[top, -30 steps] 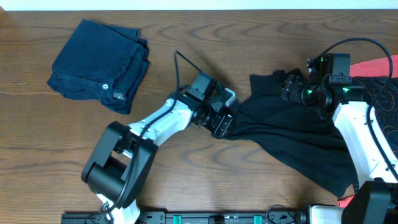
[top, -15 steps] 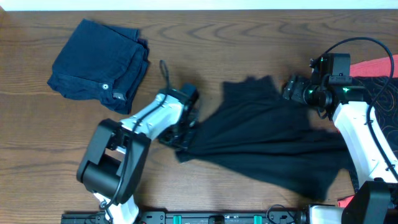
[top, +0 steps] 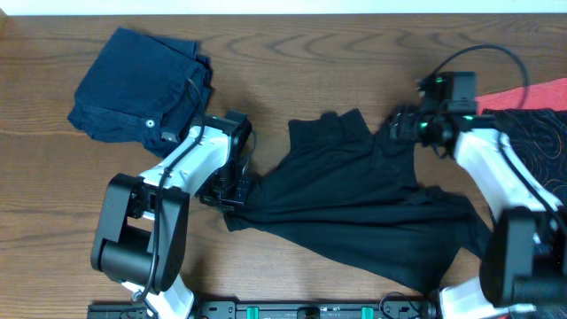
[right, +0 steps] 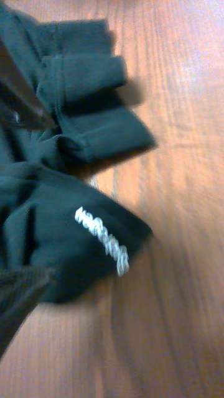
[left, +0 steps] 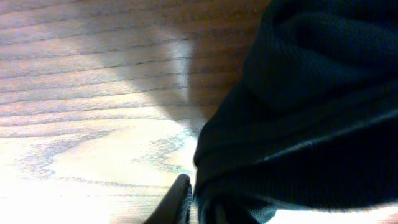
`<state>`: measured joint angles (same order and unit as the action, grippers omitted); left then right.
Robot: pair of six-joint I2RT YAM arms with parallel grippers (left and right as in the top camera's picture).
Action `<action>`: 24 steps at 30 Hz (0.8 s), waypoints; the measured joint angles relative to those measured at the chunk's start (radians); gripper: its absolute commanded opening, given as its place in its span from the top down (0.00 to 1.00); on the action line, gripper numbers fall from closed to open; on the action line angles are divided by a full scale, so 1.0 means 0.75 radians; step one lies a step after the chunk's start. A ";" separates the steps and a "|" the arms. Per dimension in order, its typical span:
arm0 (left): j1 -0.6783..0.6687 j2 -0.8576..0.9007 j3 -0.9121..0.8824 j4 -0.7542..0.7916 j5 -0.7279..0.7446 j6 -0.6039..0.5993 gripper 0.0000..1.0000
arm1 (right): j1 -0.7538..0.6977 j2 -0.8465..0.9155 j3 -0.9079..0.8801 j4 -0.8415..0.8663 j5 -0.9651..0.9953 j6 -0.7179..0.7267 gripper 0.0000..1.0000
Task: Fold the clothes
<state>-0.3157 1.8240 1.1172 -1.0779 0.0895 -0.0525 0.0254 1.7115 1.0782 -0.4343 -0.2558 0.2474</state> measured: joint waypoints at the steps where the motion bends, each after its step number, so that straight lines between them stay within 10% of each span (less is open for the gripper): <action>1: 0.001 -0.003 0.000 0.001 0.000 -0.001 0.87 | 0.019 0.048 0.000 0.014 -0.013 -0.013 0.39; 5: 0.001 -0.004 0.000 0.001 -0.002 -0.001 0.87 | 0.054 0.173 -0.001 0.034 -0.010 -0.024 0.44; 11: 0.003 -0.004 0.000 0.001 -0.009 0.000 0.87 | 0.047 0.211 0.000 0.036 0.120 -0.028 0.99; 18: 0.070 -0.004 0.000 -0.011 -0.015 0.000 0.88 | -0.124 0.193 0.041 -0.096 0.367 0.072 0.99; 24: 0.143 -0.004 0.000 -0.014 -0.013 -0.001 0.91 | -0.369 0.018 0.105 -0.079 0.245 0.061 0.54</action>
<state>-0.2085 1.8210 1.1172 -1.0882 0.0795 -0.0528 -0.2516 1.7248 1.1572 -0.4938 -0.0723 0.2932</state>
